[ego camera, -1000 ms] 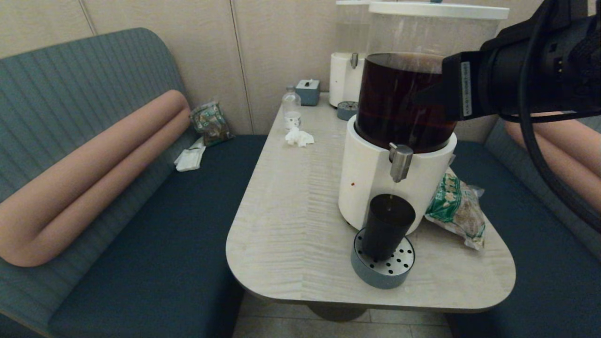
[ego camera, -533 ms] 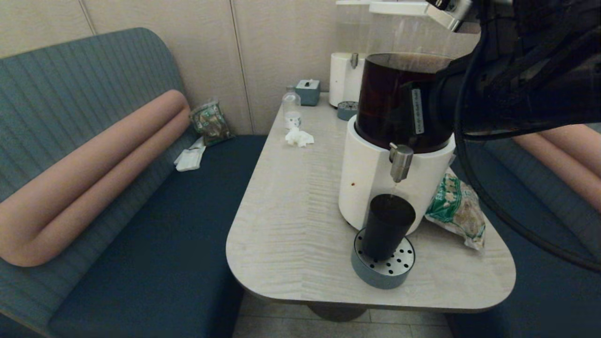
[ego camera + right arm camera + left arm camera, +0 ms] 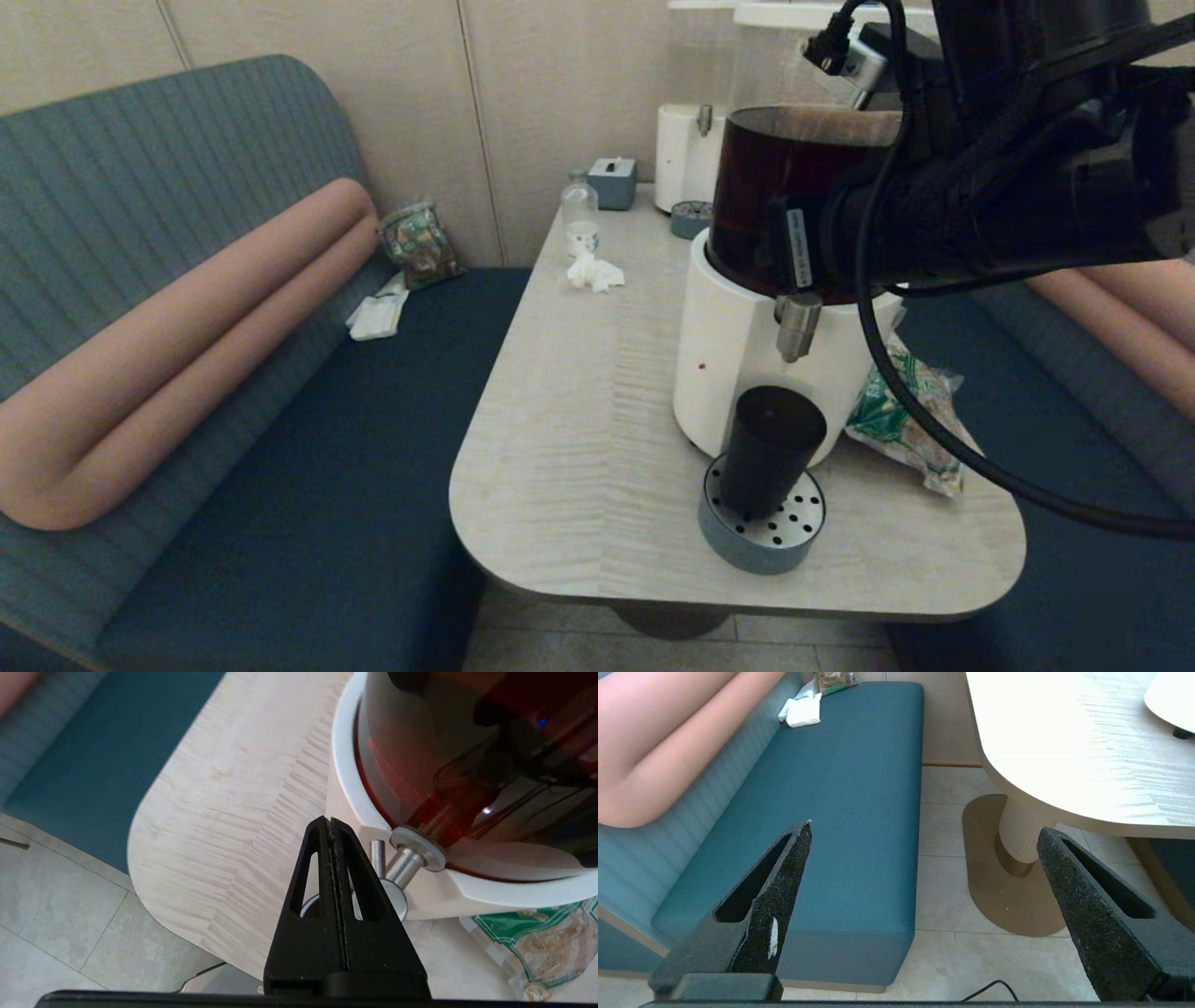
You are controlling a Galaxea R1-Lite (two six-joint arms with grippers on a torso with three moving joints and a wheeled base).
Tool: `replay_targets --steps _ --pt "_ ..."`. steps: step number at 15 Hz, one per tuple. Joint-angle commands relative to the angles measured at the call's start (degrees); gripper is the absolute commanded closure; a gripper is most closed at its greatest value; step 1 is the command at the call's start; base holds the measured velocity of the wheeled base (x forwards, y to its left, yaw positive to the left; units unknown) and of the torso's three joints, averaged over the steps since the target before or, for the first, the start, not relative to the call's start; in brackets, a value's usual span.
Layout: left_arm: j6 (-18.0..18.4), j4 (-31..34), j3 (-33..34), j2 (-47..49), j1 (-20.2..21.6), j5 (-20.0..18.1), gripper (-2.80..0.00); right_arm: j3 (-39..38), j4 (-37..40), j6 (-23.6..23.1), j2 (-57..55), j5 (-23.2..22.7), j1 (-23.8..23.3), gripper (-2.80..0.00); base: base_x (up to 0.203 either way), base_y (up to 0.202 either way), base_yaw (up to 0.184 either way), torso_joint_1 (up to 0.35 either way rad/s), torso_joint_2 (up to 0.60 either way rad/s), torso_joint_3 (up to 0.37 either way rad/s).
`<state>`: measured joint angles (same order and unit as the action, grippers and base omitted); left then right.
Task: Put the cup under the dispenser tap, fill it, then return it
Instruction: Turn off the faucet
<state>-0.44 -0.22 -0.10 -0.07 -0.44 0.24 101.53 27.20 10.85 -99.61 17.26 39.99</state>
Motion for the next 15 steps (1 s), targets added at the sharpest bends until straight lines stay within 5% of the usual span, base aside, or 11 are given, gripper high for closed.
replay_targets --steps 1,15 --pt "0.0 -0.04 0.01 0.07 0.0 0.02 -2.8 -0.37 0.22 0.22 -0.55 0.15 -0.93 0.0 0.0 0.0 0.0 0.0 0.0 0.0" --pt "0.0 -0.04 0.01 0.07 0.0 0.02 -2.8 -1.19 -0.13 0.31 -3.05 0.18 -2.07 0.0 0.0 0.0 0.0 0.0 0.0 0.0"
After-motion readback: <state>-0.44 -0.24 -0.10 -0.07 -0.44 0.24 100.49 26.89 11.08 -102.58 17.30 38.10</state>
